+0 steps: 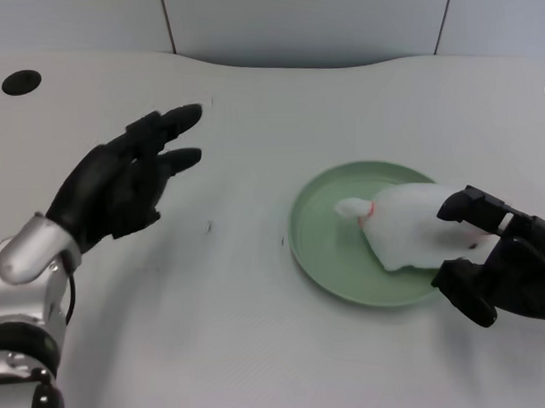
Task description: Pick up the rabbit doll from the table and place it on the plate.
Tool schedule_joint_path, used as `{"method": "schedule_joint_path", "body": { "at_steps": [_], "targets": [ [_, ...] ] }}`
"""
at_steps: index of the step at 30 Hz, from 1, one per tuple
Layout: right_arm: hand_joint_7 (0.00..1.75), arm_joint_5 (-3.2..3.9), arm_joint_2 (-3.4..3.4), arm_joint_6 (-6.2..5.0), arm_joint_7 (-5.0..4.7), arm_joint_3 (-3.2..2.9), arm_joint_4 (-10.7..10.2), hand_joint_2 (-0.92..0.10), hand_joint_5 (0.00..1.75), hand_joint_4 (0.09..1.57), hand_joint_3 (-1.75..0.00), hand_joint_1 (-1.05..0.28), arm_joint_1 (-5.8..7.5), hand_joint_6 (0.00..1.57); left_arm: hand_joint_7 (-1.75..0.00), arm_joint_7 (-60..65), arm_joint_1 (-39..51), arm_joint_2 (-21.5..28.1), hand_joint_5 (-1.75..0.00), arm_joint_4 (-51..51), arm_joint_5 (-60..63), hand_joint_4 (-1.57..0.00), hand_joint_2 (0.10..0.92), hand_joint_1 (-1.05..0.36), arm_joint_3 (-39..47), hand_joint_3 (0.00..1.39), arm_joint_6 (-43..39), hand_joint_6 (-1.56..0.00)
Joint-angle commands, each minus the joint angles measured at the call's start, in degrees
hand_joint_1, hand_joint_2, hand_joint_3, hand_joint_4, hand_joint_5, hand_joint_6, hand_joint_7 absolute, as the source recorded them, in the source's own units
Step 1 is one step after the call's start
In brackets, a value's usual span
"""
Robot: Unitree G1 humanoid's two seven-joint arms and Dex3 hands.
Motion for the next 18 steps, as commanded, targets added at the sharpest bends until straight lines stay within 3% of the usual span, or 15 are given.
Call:
{"method": "schedule_joint_path", "body": {
  "at_steps": [1,9,14,18],
  "targets": [
    [1.35,0.05,-1.58,0.26,0.12,-0.26,0.54,-0.92,1.70,0.87,-0.18,-0.71,-0.48,0.72,-0.08,-5.71,3.06,-0.73,-0.41,-0.74,-6.73,-0.14,0.921,-1.05,5.52,0.83,7.31,-0.20],
    [1.31,-0.42,-1.29,1.24,-1.36,0.36,0.58,-0.92,1.74,0.88,-0.11,-0.69,-0.36,0.75,0.00,-13.41,5.54,-1.49,-0.36,-1.16,-18.84,-0.01,0.921,-1.05,15.78,0.91,27.54,-0.03],
    [1.33,-0.57,-0.85,0.08,-1.74,0.68,0.31,-0.92,1.75,0.87,-0.13,-0.70,-0.25,0.75,0.00,-12.44,5.25,-0.87,-0.36,-0.96,-18.99,0.00,0.921,-1.05,16.92,0.92,31.39,-0.02],
    [1.36,-0.55,-0.74,-0.73,-2.94,0.68,0.15,-0.92,1.75,0.88,-0.12,-0.70,-0.07,0.77,0.00,-11.95,5.01,-0.84,-0.36,-0.91,-18.40,0.00,0.921,-1.05,16.98,0.92,32.26,-0.02]
  ]
}}
